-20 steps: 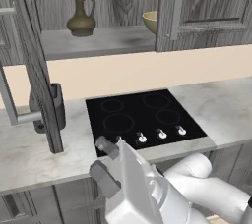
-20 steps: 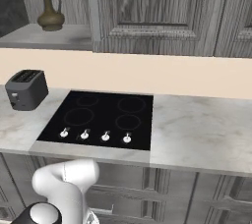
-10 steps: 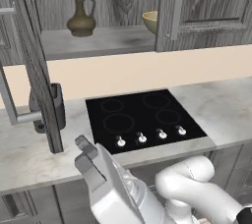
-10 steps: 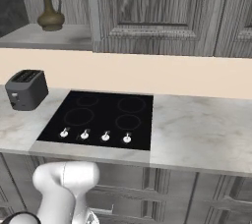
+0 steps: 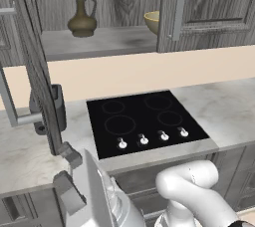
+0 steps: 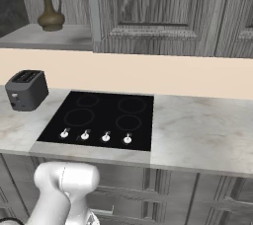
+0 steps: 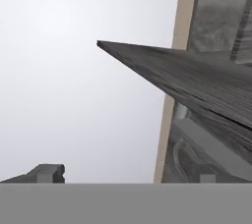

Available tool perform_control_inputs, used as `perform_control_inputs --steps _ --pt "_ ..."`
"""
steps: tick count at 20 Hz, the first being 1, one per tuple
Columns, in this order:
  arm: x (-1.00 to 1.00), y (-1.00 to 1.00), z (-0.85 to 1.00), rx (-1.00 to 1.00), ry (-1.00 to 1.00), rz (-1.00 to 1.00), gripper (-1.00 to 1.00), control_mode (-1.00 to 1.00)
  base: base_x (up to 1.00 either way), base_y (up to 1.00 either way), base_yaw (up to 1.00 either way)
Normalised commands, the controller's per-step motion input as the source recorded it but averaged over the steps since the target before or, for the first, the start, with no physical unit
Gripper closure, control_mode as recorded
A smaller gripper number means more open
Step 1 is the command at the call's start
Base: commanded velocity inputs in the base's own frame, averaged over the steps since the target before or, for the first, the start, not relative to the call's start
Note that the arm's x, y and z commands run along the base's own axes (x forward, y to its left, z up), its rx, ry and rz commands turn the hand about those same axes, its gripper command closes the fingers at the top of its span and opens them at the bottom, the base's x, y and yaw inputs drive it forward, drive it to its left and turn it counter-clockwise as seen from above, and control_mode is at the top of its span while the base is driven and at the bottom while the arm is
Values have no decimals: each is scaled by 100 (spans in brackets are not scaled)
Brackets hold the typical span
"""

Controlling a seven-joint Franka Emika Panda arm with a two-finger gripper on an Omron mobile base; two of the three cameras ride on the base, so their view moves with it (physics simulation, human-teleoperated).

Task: Pick the mug and place it in the sink. Pick the bowl and place it in the open cabinet and then close the cabinet.

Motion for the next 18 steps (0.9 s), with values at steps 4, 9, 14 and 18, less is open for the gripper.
perform_control_inputs --steps 4,9,14,18 --pt "-98 0 -4 21 0 -18 -100 -100 0 0 0" --pt "-80 17 0 18 5 -20 -100 -100 0 0 0" --pt "-70 39 -9 16 7 -22 -100 -100 0 0 0" --pt "-58 57 -26 13 14 -23 -100 -100 0 0 0"
